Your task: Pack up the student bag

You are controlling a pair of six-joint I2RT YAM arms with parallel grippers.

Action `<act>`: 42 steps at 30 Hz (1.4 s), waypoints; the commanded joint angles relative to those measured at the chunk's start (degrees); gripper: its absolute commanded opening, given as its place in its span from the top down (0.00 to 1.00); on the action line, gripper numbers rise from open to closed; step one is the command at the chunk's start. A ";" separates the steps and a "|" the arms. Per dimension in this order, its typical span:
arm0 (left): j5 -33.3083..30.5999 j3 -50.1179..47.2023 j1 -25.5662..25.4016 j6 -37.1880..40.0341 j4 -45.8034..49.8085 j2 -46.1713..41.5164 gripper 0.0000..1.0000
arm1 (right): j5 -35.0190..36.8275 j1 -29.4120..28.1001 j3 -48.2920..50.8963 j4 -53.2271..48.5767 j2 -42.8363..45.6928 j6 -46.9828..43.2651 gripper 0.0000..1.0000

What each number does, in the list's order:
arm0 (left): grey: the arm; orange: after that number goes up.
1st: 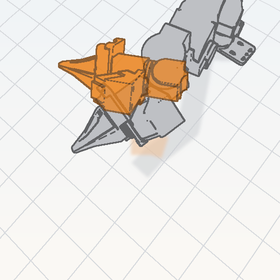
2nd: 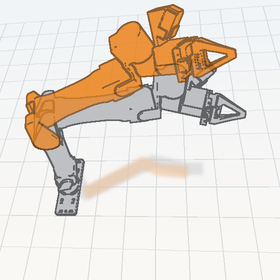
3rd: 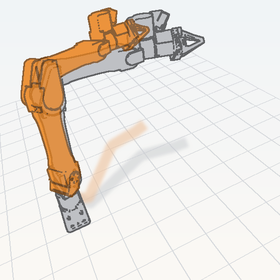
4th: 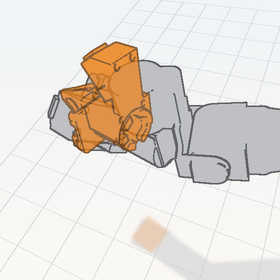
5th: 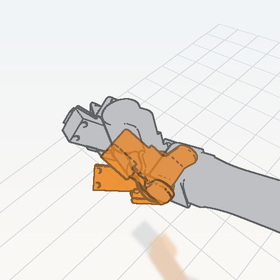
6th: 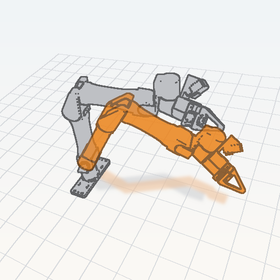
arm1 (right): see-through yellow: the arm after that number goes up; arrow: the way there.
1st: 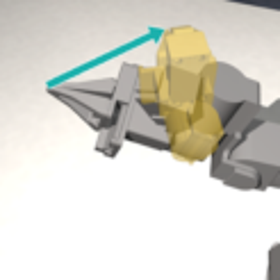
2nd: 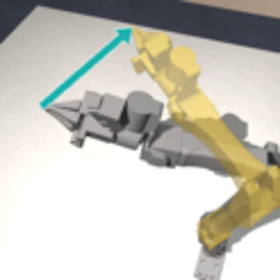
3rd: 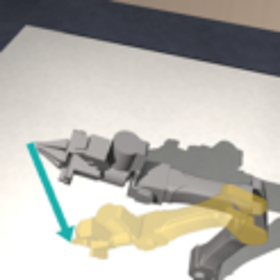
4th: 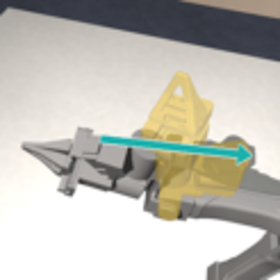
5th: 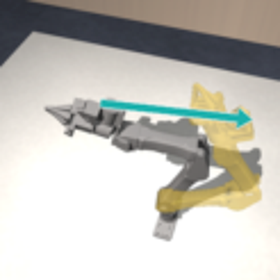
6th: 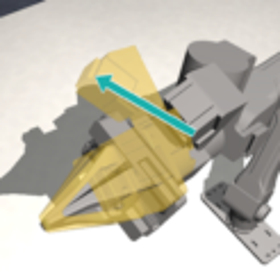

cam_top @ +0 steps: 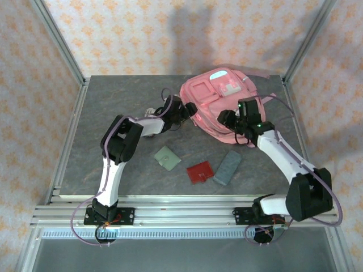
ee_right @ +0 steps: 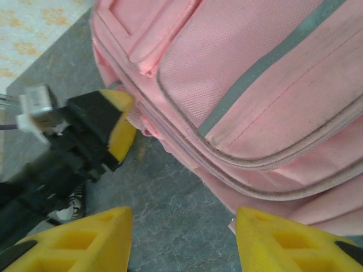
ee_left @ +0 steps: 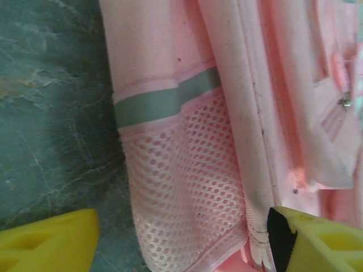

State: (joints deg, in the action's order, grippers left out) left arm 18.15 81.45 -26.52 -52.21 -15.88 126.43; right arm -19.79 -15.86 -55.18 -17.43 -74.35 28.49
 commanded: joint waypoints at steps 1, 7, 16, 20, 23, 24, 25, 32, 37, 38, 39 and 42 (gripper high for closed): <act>-4.13 1.61 -0.03 0.06 1.74 0.34 0.22 | 0.28 -0.25 1.26 1.70 3.55 0.44 0.50; -1.94 5.07 0.06 0.37 0.42 2.88 0.78 | -2.80 -0.48 5.42 4.70 4.39 2.34 0.51; 0.05 -6.24 0.09 -2.33 -3.58 -12.40 1.00 | -8.58 -11.49 10.62 12.63 -0.89 -1.69 0.74; -1.04 -11.99 0.06 -3.28 -4.27 -21.21 1.00 | -9.01 -14.28 10.32 16.80 -7.64 -1.67 0.76; -1.30 -15.58 -0.06 -3.34 -4.64 -25.75 1.00 | -7.97 -14.38 9.62 18.03 -12.39 -1.29 0.78; -0.94 -16.50 -0.02 -3.55 -4.60 -26.77 1.00 | -6.05 -14.30 9.19 17.82 -13.42 -0.83 0.78; -0.35 -17.44 -0.09 -3.86 -4.52 -27.74 1.00 | -3.14 -14.25 8.57 17.29 -14.30 -0.30 0.76; 0.88 -23.35 -2.48 -5.63 -5.30 -34.15 1.00 | 12.03 -8.93 6.31 18.98 -13.04 4.17 0.70; 1.65 -22.82 -4.27 -6.49 -5.84 -32.81 1.00 | 9.08 -8.53 4.15 21.62 -10.70 2.61 0.68; 2.09 -22.75 -4.39 -7.39 -7.28 -32.20 1.00 | 8.12 -8.94 4.66 22.39 -10.07 2.37 0.66; 2.51 -22.75 -4.50 -8.39 -8.58 -31.79 1.00 | 7.41 -9.46 5.81 23.45 -9.32 2.05 0.65; 3.39 -21.68 -4.76 -10.93 -11.09 -30.56 1.00 | 6.25 -11.30 11.94 28.83 -5.40 1.26 0.64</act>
State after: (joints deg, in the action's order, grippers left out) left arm 19.29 57.69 -30.87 -60.16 -19.68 96.57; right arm -13.91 -25.85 -46.41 3.84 -84.01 30.76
